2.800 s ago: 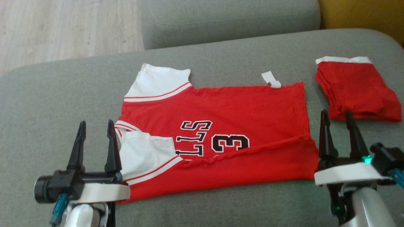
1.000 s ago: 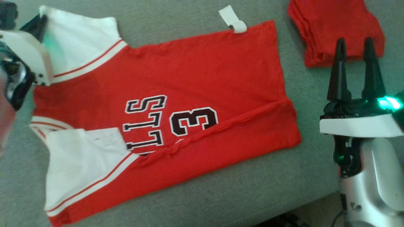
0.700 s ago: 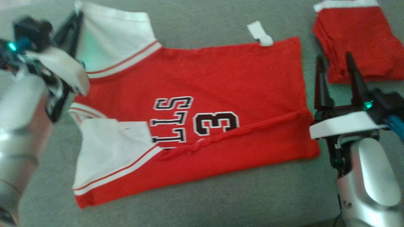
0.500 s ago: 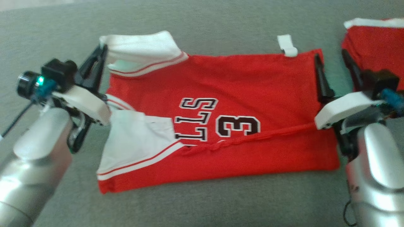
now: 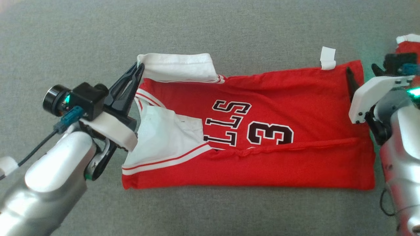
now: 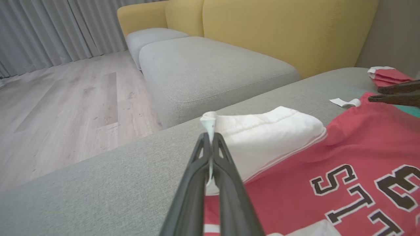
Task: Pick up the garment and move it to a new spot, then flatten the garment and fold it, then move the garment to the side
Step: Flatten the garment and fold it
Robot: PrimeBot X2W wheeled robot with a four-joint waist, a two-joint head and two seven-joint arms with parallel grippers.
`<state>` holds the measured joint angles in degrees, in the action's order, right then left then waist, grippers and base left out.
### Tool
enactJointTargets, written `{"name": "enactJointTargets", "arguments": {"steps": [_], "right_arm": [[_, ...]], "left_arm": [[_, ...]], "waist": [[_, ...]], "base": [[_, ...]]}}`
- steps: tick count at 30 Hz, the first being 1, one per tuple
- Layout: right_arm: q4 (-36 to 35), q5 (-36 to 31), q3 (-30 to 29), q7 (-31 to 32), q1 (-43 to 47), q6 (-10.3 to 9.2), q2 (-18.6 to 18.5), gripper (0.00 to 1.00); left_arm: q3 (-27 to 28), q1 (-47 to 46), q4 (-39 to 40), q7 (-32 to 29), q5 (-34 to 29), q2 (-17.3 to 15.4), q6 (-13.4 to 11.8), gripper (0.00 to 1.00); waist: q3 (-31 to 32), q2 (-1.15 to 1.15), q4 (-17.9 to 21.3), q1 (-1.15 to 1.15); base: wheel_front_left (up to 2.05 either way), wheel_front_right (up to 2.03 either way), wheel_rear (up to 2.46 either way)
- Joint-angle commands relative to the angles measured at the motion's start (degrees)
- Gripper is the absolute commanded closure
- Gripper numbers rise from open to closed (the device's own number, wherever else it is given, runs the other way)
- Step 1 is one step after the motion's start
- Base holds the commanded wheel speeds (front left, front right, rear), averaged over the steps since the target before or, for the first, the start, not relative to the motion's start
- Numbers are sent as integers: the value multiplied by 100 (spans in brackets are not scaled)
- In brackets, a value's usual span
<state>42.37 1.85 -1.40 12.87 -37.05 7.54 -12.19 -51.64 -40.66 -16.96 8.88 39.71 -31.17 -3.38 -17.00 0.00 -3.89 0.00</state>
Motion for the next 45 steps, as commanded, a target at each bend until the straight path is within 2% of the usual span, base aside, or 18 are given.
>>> {"name": "enactJointTargets", "arguments": {"steps": [1, 9, 10, 11, 12, 13, 17, 23, 30, 33, 40, 45], "right_arm": [[-22, -87, 173, -27, -237, -5, -137, 0], [888, -211, 589, -33, -724, -5, -283, 0], [991, -202, 661, -21, -771, -5, -293, 4], [1075, -197, 741, -38, -820, -5, -310, 52], [1144, -189, 826, -73, -868, -5, -326, 87], [1206, -164, 908, -108, -914, -5, -334, 100], [1304, -22, 1104, -309, -1078, -5, -357, 100], [1221, 418, 1351, -927, -1462, -5, -345, 100], [916, 994, 1749, -1581, -1963, -5, -330, 100], [867, 1155, 1896, -1781, -2180, -5, -349, 100], [1017, 1421, 1947, -2198, -2673, -5, -350, 100], [1209, 1489, 1950, -2466, -2857, -5, -354, 100]], "left_arm": [[223, -159, 220, -30, -81, -292, -60, 100], [159, -243, 520, -165, -140, -318, -114, 100], [158, -260, 523, -175, -144, -320, -116, 100], [159, -277, 520, -185, -144, -321, -120, 100], [161, -291, 512, -196, -140, -321, -123, 100], [163, -306, 497, -206, -135, -324, -121, 100], [187, -352, 414, -239, -122, -349, -144, 100], [383, -635, 82, -281, -54, -412, -214, 100], [500, -1452, -680, -249, -211, -379, -39, 100], [484, -1920, -1121, -137, -400, -293, 56, 100], [503, -2975, -2323, 341, -780, 113, 87, 100], [596, -3383, -2952, 565, -910, 357, 115, 100]], "waist": [[-45, 0, -7, 0], [-188, 0, -92, 0], [-193, 0, -98, 0], [-196, 0, -102, 0], [-196, 0, -104, 0], [-192, 0, -100, 0], [-167, 0, -51, 0], [-153, 0, 118, 0], [-320, 0, 334, 0], [-415, 0, 403, 0], [-598, 0, 471, 0], [-619, 0, 457, 0]], "base": [[0, 0, 0], [0, 0, 0], [0, 0, 0], [0, 0, 0], [0, 0, 0], [0, 0, 0], [0, 0, 0], [0, 0, 0], [0, 0, 0], [0, 0, 0], [0, 0, 0], [0, 0, 0]]}}
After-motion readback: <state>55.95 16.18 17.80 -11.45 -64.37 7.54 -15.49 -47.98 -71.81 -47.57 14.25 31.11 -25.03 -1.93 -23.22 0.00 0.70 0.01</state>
